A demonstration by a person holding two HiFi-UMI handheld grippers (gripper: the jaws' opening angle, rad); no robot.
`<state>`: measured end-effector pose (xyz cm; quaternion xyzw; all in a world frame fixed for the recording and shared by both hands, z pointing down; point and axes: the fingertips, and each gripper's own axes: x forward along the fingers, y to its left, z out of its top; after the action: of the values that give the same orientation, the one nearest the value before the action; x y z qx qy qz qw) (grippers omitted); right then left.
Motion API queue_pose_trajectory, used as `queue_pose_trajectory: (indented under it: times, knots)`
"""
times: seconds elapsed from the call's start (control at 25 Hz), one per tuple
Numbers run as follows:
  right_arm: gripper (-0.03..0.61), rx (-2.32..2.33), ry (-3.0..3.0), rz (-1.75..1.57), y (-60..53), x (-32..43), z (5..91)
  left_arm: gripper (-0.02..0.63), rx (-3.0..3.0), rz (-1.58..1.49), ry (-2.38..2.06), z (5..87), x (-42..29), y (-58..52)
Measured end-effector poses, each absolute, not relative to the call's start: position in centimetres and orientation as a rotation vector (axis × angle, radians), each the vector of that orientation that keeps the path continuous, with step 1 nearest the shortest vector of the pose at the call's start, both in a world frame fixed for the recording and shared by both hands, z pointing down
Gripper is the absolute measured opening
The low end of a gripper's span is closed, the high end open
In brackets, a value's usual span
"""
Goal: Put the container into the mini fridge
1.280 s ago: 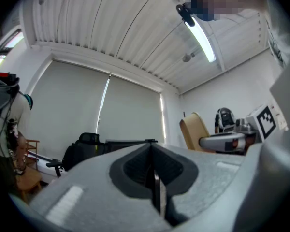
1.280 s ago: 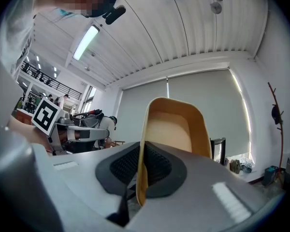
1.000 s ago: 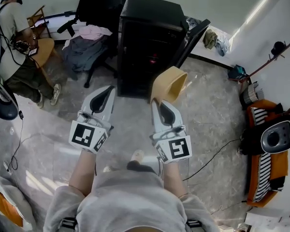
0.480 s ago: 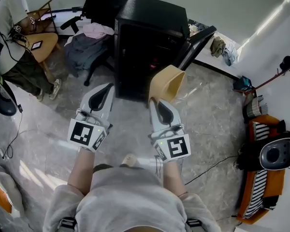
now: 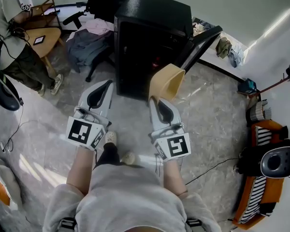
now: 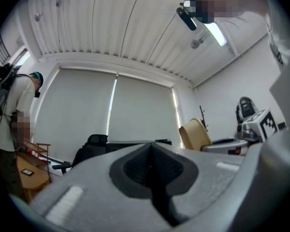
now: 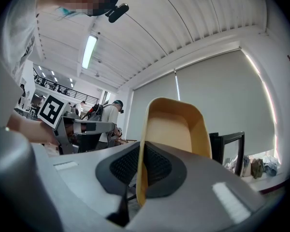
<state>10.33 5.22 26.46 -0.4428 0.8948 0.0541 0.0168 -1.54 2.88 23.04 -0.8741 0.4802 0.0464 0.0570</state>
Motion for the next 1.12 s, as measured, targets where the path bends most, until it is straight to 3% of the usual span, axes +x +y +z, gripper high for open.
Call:
queue_pose_trajectory:
  times: [1.12]
  knots:
    - [0.011,-1.492,2.845,0.026,-12.6,7.2,32.2,0.002,-2.783,0.064,1.354,27.5,-3.1,-14.9]
